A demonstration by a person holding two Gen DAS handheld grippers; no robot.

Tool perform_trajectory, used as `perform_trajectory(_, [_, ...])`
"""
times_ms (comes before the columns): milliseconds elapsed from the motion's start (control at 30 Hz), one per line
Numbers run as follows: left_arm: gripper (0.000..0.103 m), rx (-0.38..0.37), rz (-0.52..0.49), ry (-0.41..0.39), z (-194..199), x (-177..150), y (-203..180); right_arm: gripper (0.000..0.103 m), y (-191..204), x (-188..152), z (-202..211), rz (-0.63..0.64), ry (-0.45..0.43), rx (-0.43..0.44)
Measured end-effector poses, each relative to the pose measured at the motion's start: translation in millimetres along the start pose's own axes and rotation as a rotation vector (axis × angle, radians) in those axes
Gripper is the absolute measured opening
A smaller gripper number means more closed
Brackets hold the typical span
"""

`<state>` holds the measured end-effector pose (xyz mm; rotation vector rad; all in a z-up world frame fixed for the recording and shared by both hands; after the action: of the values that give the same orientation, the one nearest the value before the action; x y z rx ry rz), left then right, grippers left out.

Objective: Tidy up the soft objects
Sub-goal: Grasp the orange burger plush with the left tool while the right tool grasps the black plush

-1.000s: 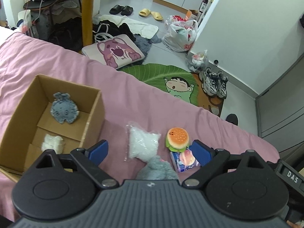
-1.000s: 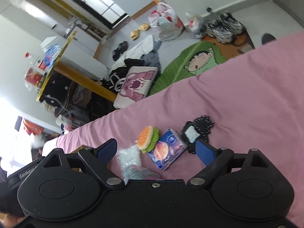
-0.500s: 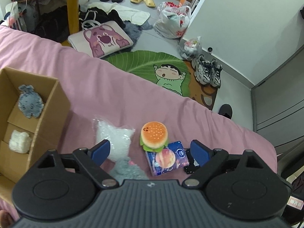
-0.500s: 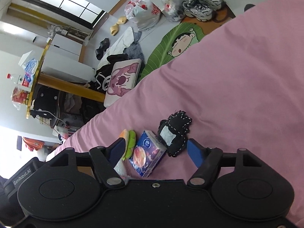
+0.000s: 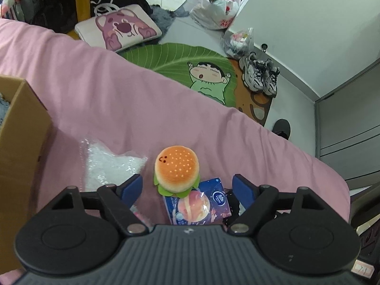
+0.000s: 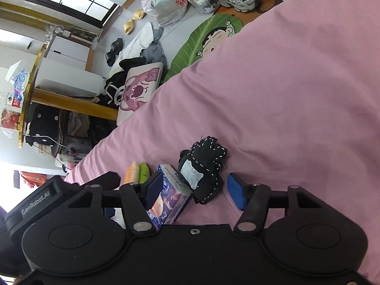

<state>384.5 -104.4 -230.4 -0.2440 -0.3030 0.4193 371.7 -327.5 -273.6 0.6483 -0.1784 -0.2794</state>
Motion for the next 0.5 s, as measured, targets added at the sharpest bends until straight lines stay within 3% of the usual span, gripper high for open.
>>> perform_trajectory(233, [0.072,0.001,0.027,0.044,-27,3,4,0.052,-4,2,-9,-0.016,0.000,-0.035])
perform_trajectory(333, [0.066,-0.001,0.031,0.050,-32,4,4,0.043,-5,2,-10,-0.014,-0.008,-0.048])
perform_trajectory(400, [0.056,0.005,0.038,0.051,-36,5,5,0.031,-5,2,-11,-0.012,-0.014,-0.050])
perform_trajectory(433, [0.044,0.008,0.044,0.055,-37,5,7,0.030,-5,2,-10,-0.011,-0.019,-0.049])
perform_trajectory(500, [0.039,-0.003,0.060,0.057,-36,5,9,0.024,-5,2,-8,-0.003,-0.028,-0.049])
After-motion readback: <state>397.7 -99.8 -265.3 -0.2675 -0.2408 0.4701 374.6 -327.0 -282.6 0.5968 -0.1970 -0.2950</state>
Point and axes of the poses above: each gripper's, at about its wrist camera, not at the fingertips, and z roughly against the way its jaws point, y to its left, x to its top, the point moved 4 cm from there along -z, roughly the way its jaws point, and after that the axes turned 4 degrees about y, right-handed, at the moved point
